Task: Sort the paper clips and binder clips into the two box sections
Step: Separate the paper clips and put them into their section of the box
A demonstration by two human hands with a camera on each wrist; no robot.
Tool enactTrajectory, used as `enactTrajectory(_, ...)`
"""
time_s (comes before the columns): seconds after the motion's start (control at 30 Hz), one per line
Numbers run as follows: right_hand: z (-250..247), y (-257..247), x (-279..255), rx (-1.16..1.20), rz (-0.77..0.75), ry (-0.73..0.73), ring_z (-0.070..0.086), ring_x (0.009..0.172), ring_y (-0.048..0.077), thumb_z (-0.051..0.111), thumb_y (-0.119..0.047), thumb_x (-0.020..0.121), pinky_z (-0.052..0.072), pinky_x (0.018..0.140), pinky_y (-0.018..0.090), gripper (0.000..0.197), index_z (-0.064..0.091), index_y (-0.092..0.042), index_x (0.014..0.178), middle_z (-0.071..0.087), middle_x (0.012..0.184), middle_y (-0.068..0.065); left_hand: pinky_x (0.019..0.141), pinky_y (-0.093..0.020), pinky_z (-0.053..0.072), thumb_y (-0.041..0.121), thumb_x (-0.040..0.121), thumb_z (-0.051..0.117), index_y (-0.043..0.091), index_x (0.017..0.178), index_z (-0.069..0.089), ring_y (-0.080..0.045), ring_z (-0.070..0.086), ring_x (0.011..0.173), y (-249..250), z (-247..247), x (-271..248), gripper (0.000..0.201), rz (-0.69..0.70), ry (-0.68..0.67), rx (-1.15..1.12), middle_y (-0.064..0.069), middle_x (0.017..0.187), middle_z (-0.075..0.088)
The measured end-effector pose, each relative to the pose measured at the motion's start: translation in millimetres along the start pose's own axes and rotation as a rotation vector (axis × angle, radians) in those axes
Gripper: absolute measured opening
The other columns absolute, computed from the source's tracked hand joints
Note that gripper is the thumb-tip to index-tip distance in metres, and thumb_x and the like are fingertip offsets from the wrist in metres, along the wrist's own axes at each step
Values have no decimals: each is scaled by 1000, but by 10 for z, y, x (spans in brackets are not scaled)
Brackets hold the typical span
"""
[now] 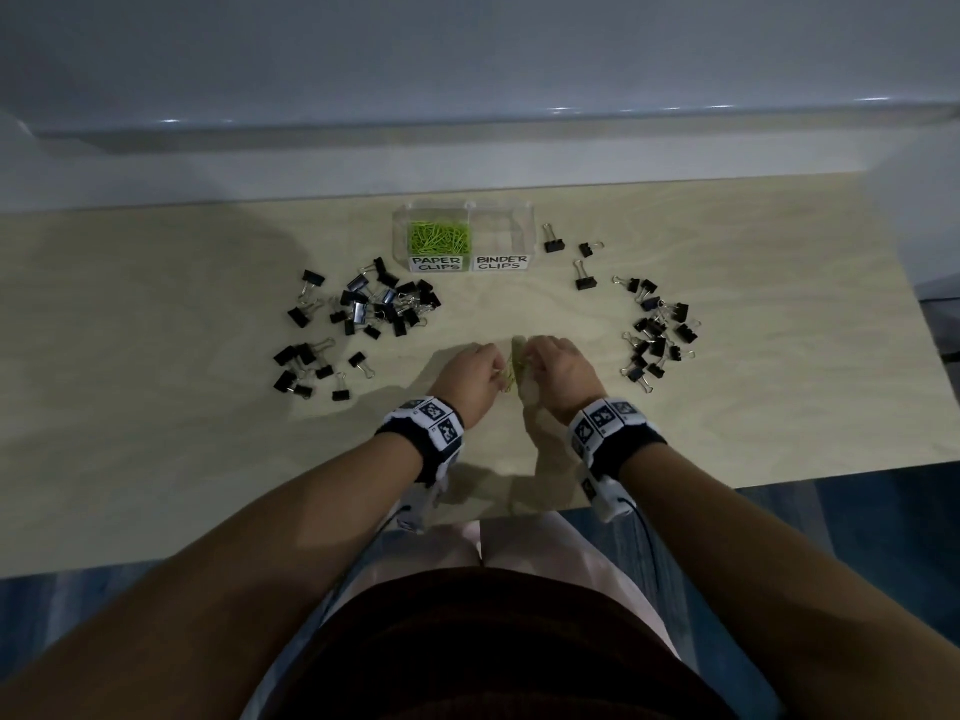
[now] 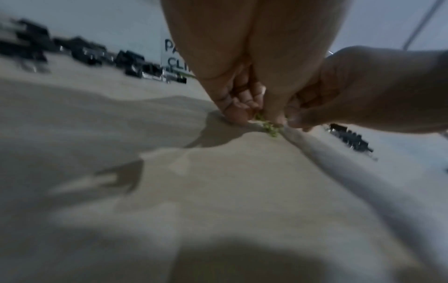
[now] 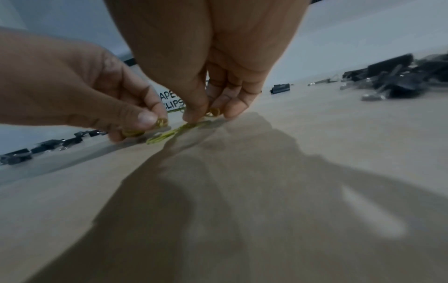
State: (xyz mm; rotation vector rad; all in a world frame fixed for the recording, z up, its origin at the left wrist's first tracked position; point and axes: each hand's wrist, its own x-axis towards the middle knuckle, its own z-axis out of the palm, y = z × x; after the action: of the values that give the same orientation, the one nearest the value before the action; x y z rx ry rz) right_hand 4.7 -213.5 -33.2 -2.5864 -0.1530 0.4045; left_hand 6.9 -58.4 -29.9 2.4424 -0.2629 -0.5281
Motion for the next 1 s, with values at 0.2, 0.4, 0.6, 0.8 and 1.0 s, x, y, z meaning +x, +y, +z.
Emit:
enactTrajectory(0.2,-187,-70,321,-183,-115,-240,48,103,30,54,-3,78,44,82,37,28,55,-11,105,57,103,14,75,-38,44,12,88,59,-1,94,56,-34,58,93,180,137,8,15,-136,44,70,-19,99,62)
enactTrajectory(0.4,-260,-68,398,-230,-100,-307,51,100,29,61,-8,78,38,79,30,17,58,-12,95,58,103,12,79,-39,46,15,89,58,-2,95,58,-35,59,98,197,136,51,17,-165,13,91,-19,103,62)
enactTrajectory(0.6,-198,5,269,-208,-201,-185,46,96,33,59,0,78,41,73,37,20,59,-5,97,49,107,16,86,-34,43,6,89,50,1,104,55,-29,52,101,157,132,43,16,-27,-53,190,-16,110,54)
enactTrajectory(0.8,-134,9,144,-133,-301,-131,57,72,37,65,5,68,47,63,35,15,59,0,81,60,84,22,77,-40,45,3,89,47,-1,97,56,-33,56,93,53,68,29,13,89,-49,205,-19,99,60)
enactTrajectory(1.0,-117,-13,155,-102,-174,-146,53,87,35,58,-2,80,40,69,36,12,55,3,90,57,93,22,76,-37,44,13,89,53,6,92,54,-28,54,88,-145,-49,-6,7,39,-13,106,-13,96,58)
